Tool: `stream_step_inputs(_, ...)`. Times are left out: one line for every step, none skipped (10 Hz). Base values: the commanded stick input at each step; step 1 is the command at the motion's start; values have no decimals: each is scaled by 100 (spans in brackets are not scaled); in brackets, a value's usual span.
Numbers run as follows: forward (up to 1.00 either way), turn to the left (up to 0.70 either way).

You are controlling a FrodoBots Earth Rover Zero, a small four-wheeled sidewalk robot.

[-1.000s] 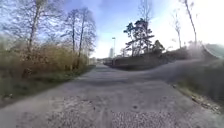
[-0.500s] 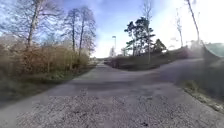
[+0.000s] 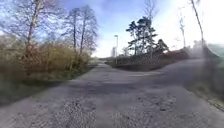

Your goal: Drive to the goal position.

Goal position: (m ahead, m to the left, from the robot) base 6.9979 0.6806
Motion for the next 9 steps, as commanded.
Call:
stream_step_inputs(100,0)
stream_step_inputs(100,0)
stream_step_inputs(100,0)
stream_step_inputs(100,0)
stream_step_inputs(100,0)
stream_step_inputs(100,0)
stream_step_inputs(100,0)
stream_step_inputs(100,0)
stream_step_inputs(100,0)
